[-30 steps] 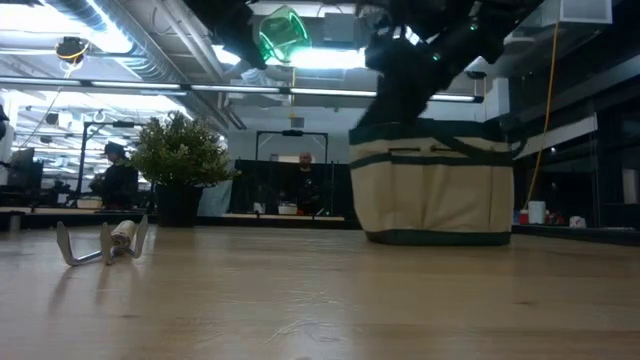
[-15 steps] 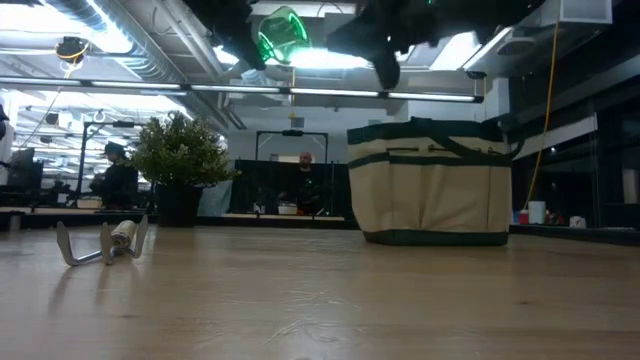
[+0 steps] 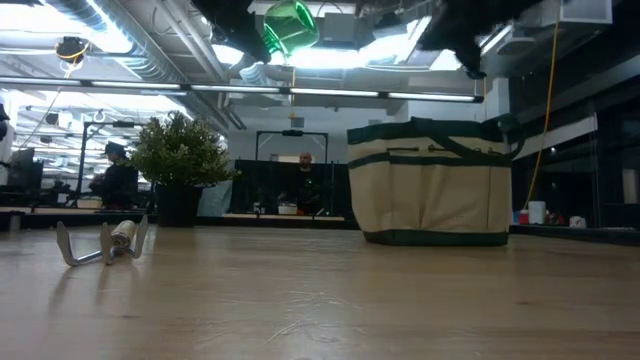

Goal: Pick & Place Garden tools in Gardening bag
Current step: Put the spray bottle into the gardening bag

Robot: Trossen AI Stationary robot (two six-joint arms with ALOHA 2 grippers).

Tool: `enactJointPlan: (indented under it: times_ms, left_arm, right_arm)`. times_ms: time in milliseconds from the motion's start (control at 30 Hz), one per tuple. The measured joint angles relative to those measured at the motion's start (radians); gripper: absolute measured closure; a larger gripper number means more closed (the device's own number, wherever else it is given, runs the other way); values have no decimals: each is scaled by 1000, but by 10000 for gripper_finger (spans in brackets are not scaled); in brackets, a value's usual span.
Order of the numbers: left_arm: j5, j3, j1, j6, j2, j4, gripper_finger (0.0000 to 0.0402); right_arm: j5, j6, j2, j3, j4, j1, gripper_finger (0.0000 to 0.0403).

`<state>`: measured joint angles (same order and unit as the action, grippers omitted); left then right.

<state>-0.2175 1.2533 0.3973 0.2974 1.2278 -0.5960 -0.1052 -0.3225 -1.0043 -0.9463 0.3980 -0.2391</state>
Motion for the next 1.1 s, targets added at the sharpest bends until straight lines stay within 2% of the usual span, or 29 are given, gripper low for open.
enactJointPlan:
  times_ms: [133, 267, 433, 533, 733, 867, 967, 1100]
  left_arm:
    - [-1, 0, -4, 0, 0, 0, 271]
    - [0, 0, -5, 0, 0, 0, 271]
    - [4, 0, -4, 1, 0, 1, 271]
    - [6, 0, -4, 1, 0, 1, 271]
    - [6, 0, -4, 3, 0, 1, 271]
    - [6, 0, -4, 3, 0, 1, 271]
    - [6, 0, -4, 3, 0, 1, 271]
    - [6, 0, -4, 3, 0, 1, 271]
  right_arm:
    - [1, 41, 119, 0, 330, -26, 343]
    - [0, 127, 165, 0, 617, -22, 343]
    - [37, 202, 139, 1, 796, -20, 343]
    - [78, 231, 92, 7, 784, -20, 343]
    - [79, 370, -36, 83, 725, -20, 343]
    - [81, 457, -105, 147, 611, -20, 343]
    - [138, 486, -174, 141, 569, -21, 343]
    - [129, 540, -241, 146, 427, -22, 343]
